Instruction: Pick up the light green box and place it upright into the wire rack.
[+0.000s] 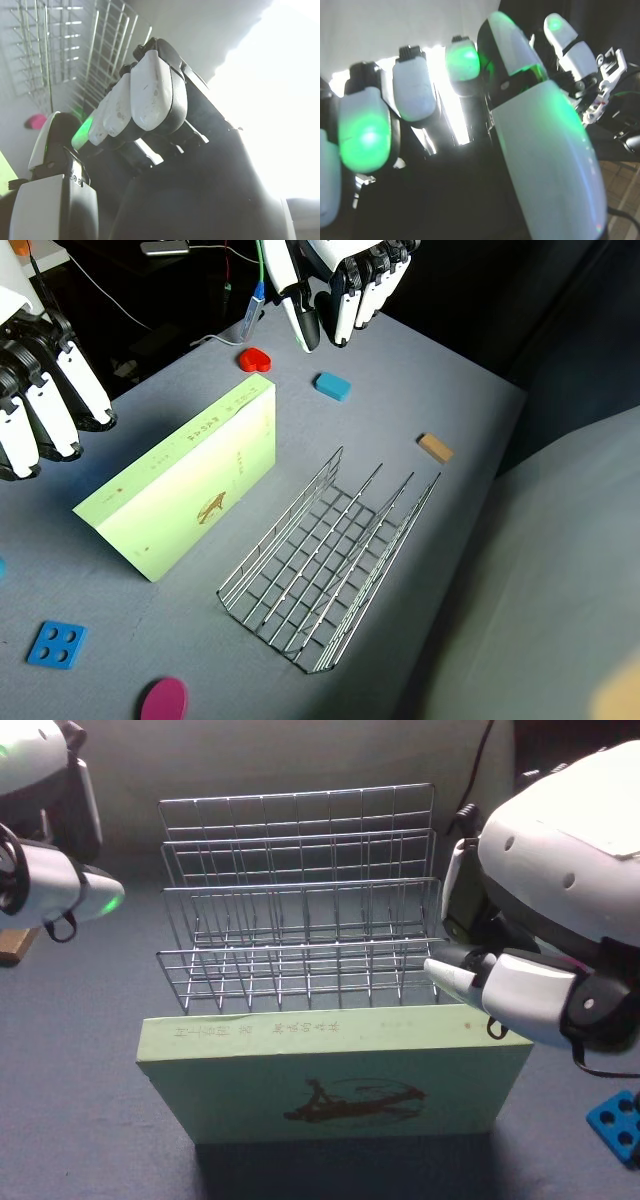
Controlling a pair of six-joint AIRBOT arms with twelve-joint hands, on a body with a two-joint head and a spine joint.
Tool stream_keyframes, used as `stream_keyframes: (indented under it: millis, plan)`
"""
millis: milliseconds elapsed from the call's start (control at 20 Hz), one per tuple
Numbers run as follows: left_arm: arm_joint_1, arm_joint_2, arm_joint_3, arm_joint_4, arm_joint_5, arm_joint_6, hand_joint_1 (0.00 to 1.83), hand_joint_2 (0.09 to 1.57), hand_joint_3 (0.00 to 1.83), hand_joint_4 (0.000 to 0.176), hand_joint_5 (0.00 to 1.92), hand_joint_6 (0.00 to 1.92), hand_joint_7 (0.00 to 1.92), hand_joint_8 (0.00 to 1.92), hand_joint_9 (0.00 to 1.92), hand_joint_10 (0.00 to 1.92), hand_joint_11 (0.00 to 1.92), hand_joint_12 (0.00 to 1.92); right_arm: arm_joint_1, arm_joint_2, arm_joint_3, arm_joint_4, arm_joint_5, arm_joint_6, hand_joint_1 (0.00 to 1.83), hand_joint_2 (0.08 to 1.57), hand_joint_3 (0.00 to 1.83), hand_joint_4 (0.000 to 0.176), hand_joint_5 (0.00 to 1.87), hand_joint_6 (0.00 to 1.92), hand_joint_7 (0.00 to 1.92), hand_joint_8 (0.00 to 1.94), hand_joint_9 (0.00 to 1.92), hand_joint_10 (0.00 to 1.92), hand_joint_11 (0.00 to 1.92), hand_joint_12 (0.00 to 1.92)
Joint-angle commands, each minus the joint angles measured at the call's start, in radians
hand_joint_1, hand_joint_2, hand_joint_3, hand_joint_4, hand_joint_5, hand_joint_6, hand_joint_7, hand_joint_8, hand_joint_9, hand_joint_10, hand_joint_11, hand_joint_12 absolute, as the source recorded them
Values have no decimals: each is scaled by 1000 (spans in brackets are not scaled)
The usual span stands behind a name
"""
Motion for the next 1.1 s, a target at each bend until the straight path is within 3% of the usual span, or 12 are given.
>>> stream_keyframes:
  millis: [0, 50, 100, 650, 750, 850, 900, 950, 1050]
  plan:
    - [-15, 3, -1, 70, -24, 13, 5, 1122, 115, 0, 145, 60, 139, 49, 87, 58, 0, 537, 8, 1, 1, -81, 10, 5, 29, 988, 147, 0, 90, 61, 133, 49, 107, 70, 0, 547]
    - [-18, 3, 2, 70, -25, 17, 5, 1122, 115, 0, 145, 60, 139, 49, 87, 58, 0, 537, 8, 1, 1, -82, 12, 5, 29, 988, 147, 0, 90, 61, 133, 49, 107, 70, 0, 547]
    - [-20, 2, 4, 70, -26, 19, 5, 1165, 23, 0, 164, 12, 162, 9, 101, 13, 0, 536, 8, 1, 1, -82, 15, 5, 24, 1050, 27, 0, 109, 9, 156, 4, 132, 12, 0, 526]
    - [-21, 3, 6, 37, -29, 67, 0, 1181, 4, 0, 217, 11, 199, 6, 132, 6, 0, 584, 23, -18, 5, -51, 46, -27, 43, 1054, 3, 0, 150, 8, 183, 3, 150, 4, 0, 583]
    - [-21, 3, 7, 37, -28, 67, 0, 1184, 5, 0, 219, 10, 200, 5, 133, 6, 0, 585, 66, -51, 28, 71, 46, -87, 63, 1043, 0, 0, 150, 6, 183, 3, 149, 3, 0, 577]
    - [-21, 3, 10, 37, -25, 68, 0, 1184, 5, 0, 220, 10, 201, 5, 134, 6, 0, 587, 83, -87, 51, 127, 26, -95, 195, 1017, 0, 0, 160, 8, 189, 4, 149, 3, 0, 567]
    - [-21, 3, 14, 37, -24, 69, 0, 1185, 5, 0, 220, 9, 201, 5, 133, 5, 0, 588, 84, -125, 64, 128, -8, -101, 286, 1005, 0, 0, 163, 9, 192, 4, 149, 2, 0, 563]
    - [-17, 16, 25, 41, -24, 76, 0, 1186, 3, 0, 217, 4, 208, 4, 137, 4, 0, 608, 78, -221, 106, 166, -39, -111, 427, 1001, 0, 0, 155, 3, 193, 3, 149, 1, 0, 557]
    - [-17, 26, 29, 48, -24, 76, 0, 1186, 3, 0, 217, 4, 208, 4, 137, 4, 0, 608, 82, -251, 127, 197, -42, -111, 427, 1001, 0, 0, 155, 3, 193, 3, 149, 1, 0, 557]
